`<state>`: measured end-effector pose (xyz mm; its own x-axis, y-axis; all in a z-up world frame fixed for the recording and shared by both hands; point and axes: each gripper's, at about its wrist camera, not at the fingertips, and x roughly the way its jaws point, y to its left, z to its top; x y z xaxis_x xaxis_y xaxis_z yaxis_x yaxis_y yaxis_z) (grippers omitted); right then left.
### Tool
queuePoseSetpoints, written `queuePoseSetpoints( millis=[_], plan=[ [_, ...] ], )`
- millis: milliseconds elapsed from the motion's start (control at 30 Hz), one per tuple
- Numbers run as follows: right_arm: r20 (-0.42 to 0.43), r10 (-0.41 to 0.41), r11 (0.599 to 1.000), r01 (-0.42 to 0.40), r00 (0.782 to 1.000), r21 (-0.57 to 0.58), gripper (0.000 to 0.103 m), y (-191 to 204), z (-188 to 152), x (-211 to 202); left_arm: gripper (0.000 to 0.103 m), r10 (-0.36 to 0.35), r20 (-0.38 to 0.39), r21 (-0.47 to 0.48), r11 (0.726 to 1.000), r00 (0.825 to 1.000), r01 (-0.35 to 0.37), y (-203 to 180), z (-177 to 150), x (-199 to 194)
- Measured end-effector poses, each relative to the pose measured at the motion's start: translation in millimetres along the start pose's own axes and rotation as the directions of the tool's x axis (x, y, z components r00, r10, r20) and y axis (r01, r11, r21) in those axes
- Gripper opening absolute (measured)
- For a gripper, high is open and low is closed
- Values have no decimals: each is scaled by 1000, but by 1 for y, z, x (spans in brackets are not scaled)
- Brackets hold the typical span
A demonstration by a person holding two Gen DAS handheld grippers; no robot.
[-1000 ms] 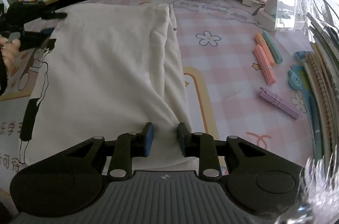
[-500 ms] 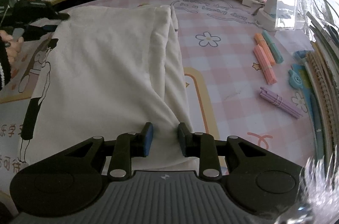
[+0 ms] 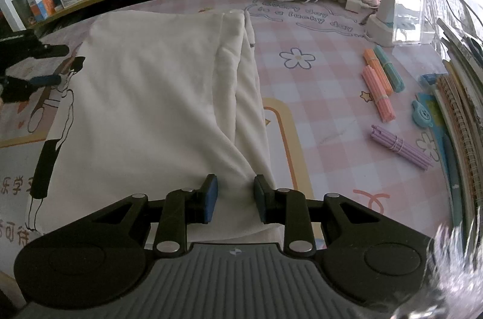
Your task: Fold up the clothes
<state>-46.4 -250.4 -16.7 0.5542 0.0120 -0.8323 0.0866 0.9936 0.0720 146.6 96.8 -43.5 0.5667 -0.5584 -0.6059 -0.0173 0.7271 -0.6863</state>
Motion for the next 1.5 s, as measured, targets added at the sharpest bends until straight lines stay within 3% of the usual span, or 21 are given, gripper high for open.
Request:
queuePoseSetpoints(
  millis=[67,200,267,400,533,633,700,833,900,967,1100,1233,1333,1500],
  plan=[
    [5,1,1000,-1,1000,-1,26,0,-1,-1,56,6,2,4,1000,1000,-6,-4,-5,0],
    [11,5,1000,-5,1000,-3,26,0,-1,-1,14,50,-8,2,999,999,-50,-10,-14,7],
    [15,12,1000,-12,1000,2,26,-2,-2,-1,0,77,51,121,989,996,-82,-30,-19,0],
    [22,26,1000,-26,999,17,26,-5,-3,-2,0,106,178,362,918,978,-165,-72,-27,-15],
    [25,25,1000,-25,999,13,26,-4,-3,-2,0,187,90,185,962,978,-201,-44,-6,-2],
    [25,27,1000,-28,999,12,26,-4,-3,-3,6,146,73,97,983,987,-153,-30,-1,-12],
    [25,29,1000,-29,999,9,26,-4,-3,-3,14,121,52,88,988,991,-126,-26,-6,-20],
    [23,34,999,-34,999,0,28,-5,-3,-2,18,117,-8,132,985,993,-115,-23,-30,-33],
    [22,41,999,-41,999,-7,29,-6,-2,-2,49,133,-30,158,979,991,-127,-23,-44,-41],
    [20,50,999,-50,999,-16,32,-6,-2,-2,62,155,-36,187,971,987,-145,-27,-60,-48],
    [13,78,996,-78,997,-46,48,-1,-2,-1,63,171,-42,252,955,984,-155,-37,-85,-56],
    [44,104,994,-103,994,-27,48,-2,2,-7,63,205,-25,306,933,978,-188,-48,-102,-57],
    [102,135,990,-138,985,20,47,-16,6,-15,63,204,-37,290,939,978,-185,-54,-108,-57],
    [68,140,988,-144,988,59,40,-39,9,-12,60,236,-27,310,926,971,-216,-67,-122,-54]
  ],
)
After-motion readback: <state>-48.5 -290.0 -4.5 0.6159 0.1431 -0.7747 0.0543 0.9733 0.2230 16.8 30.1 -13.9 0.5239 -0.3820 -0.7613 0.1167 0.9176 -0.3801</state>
